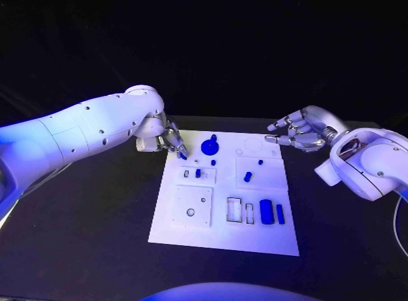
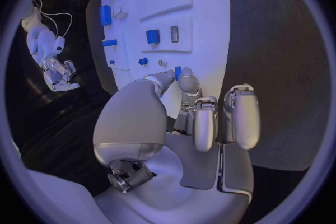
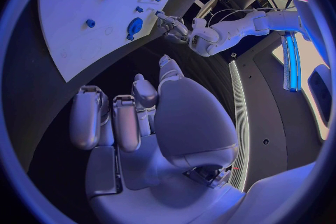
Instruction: Assemble the parts on the task board
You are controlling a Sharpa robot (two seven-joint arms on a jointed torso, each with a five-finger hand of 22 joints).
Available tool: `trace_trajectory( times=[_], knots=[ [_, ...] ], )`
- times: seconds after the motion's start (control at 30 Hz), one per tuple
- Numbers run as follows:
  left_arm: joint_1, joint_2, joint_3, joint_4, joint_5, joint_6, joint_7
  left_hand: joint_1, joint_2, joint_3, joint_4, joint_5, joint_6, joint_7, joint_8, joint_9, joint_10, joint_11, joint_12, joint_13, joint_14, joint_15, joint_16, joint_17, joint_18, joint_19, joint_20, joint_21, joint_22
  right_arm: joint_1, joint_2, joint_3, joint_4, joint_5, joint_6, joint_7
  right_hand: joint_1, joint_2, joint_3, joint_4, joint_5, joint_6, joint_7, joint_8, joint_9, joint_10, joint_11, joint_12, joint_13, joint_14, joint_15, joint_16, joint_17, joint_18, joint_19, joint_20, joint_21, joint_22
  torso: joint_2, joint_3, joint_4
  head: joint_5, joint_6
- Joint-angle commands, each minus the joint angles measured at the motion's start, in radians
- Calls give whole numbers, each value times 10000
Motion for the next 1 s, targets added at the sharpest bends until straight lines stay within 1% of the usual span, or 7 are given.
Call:
trace_trajectory(
  times=[0.03, 0.23, 0.33, 0.43, 0.57, 0.67, 1.0],
  knots=[
    [5, -297, -2, 532, 758, -651, -47, -261, -38, 1743, -1640, 270, 98, -14, 92, 22, 145, 0, 102, 94, 1033, -36, 30, 2628, -73, 329, -5, 54, 1064, -6, -7, -2, 23, -76, 146, 43, 8, 49, -35, -41, 47, 87, -13, -28, -7, -33, -20, 67, 11, 693, -63, -46, 1068, 88, -40, -2, -65, 7, -16, 6, 8, 31, -13],
    [-13, -817, -77, 1403, 770, -930, -57, -495, -72, 1925, -1779, 500, 163, -39, 141, 21, 249, -24, 195, 199, 1033, -53, 30, 2628, -88, 358, -23, 103, 1134, -8, -11, -7, 21, -74, 162, 40, 9, 51, -42, -42, 70, 88, -14, -28, -8, -36, -19, 63, 6, 692, -64, -49, 1065, 87, -39, -2, -65, 8, -5, -1, 11, 66, -18],
    [-97, -1058, -113, 1839, 383, -1102, -30, -602, -85, 2009, -1854, 590, 194, -51, 158, 13, 287, -36, 220, 226, 1033, -61, 30, 2628, -96, 374, -33, 128, 1171, -10, -17, -10, 16, -73, 165, 39, 11, 55, -47, -43, 94, 89, -15, -28, -8, -38, -20, 59, 2, 692, -64, -52, 1061, 88, -39, -3, -66, 7, -9, -1, 27, 66, -34],
    [-192, -1190, -132, 2115, -224, -1210, 5, -652, -96, 2045, -1893, 630, 212, -57, 166, 8, 316, -41, 248, 260, 1033, -65, 30, 2628, -101, 383, -36, 145, 1193, -12, -19, -13, 10, -73, 165, 39, 11, 55, -47, -43, 94, 89, -15, -28, -8, -38, -20, 59, 2, 692, -64, -52, 1061, 88, -39, -3, -66, 7, -27, 0, 47, 71, -52],
    [-312, -1292, -154, 2376, -794, -1290, 46, -675, -103, 2066, -1917, 644, 226, -63, 169, 4, 332, -46, 262, 279, 1033, -67, 30, 2628, -103, 386, -38, 149, 1200, -15, -13, -15, 6, -98, 170, 43, 11, 55, -47, -43, 94, 89, -15, -28, -8, -38, -20, 59, 2, 692, -64, -52, 1061, 88, -39, -3, -66, 7, -45, -7, 70, 52, -108],
    [-389, -1342, -161, 2539, -1142, -1298, 94, -694, -108, 2089, -1942, 654, 241, -67, 171, -2, 349, -51, 278, 299, 1033, -69, 30, 2628, -108, 394, -38, 164, 1220, -21, -9, -18, 1, -111, 174, 45, 16, 57, -52, -46, 121, 89, -15, -29, -8, -37, -21, 63, 4, 692, -65, -52, 1063, 87, -38, -3, -65, 9, -39, -7, 55, 56, -126],
    [-531, -1349, -169, 2727, -1555, -1167, 227, -755, -136, 2149, -2020, 673, 289, -79, 163, -32, 404, -60, 324, 363, 1033, -72, 30, 2628, -118, 412, -40, 194, 1261, -40, -5, -21, 7, -118, 181, 54, 16, 57, -52, -46, 121, 89, -15, -29, -8, -37, -21, 63, 4, 692, -65, -52, 1063, 87, -38, -3, -65, 9, -35, 1, 55, 73, -168]
  ],
)
